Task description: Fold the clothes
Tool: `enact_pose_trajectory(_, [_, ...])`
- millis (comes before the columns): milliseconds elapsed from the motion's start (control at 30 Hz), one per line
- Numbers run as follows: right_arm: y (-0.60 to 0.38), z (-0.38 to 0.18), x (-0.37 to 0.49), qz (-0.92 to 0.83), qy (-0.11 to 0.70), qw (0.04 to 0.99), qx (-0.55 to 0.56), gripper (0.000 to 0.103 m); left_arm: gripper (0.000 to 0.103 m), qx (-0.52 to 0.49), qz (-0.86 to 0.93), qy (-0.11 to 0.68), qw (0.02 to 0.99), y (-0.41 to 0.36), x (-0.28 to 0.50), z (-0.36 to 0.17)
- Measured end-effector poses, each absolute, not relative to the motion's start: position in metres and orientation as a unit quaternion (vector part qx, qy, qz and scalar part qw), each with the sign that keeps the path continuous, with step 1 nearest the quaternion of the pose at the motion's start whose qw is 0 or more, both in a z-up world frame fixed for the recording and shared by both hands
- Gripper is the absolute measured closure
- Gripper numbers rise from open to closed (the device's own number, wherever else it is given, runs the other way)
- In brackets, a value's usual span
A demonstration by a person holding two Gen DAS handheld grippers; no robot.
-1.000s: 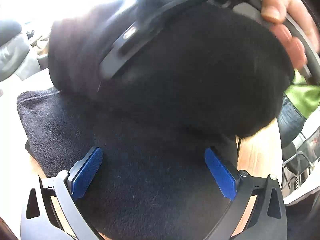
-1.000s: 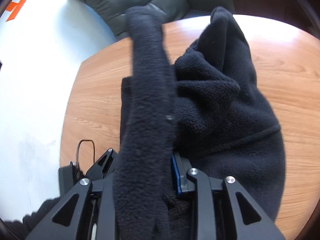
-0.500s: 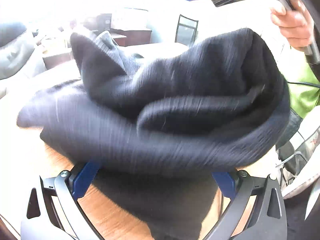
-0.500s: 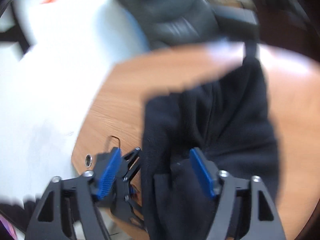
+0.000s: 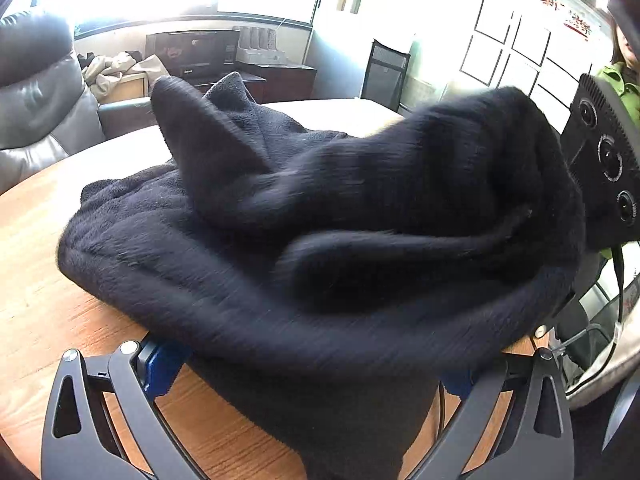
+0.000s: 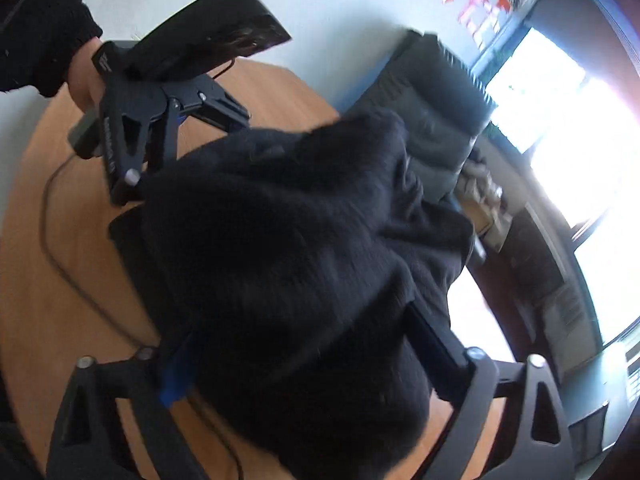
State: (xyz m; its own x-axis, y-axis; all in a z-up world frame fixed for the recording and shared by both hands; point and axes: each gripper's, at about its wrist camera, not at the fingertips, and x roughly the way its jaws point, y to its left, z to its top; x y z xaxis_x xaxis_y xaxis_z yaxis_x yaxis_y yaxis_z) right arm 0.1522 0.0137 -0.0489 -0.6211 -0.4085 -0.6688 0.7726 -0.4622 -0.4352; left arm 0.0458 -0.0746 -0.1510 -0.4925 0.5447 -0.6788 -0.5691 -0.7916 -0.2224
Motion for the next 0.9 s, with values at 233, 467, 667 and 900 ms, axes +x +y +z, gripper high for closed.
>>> enact_pose_trajectory(233, [0.003, -0.002, 0.12, -0.874, 0.222, 0.367, 0.227, 0.071, 0.001, -0.39, 0.86, 0.015, 0.328, -0.067, 0.043, -0.153])
enact_pose_trajectory(467, [-0.046, -0.064, 0.123, -0.837, 0.253, 0.401, 0.274, 0.054, 0.002, -0.408, 0.854, 0.017, 0.323, -0.071, 0.066, -0.162])
enact_pose_trajectory(667, [-0.044, -0.054, 0.131, -0.854, 0.266, 0.372, 0.248, 0.032, 0.002, -0.402, 0.861, 0.003, 0.311, -0.075, 0.071, -0.156])
enact_pose_trajectory(900, [-0.035, -0.076, 0.148, -0.868, 0.323, 0.298, 0.231, 0.019, 0.001, -0.407, 0.859, 0.005, 0.311, -0.055, 0.055, -0.176])
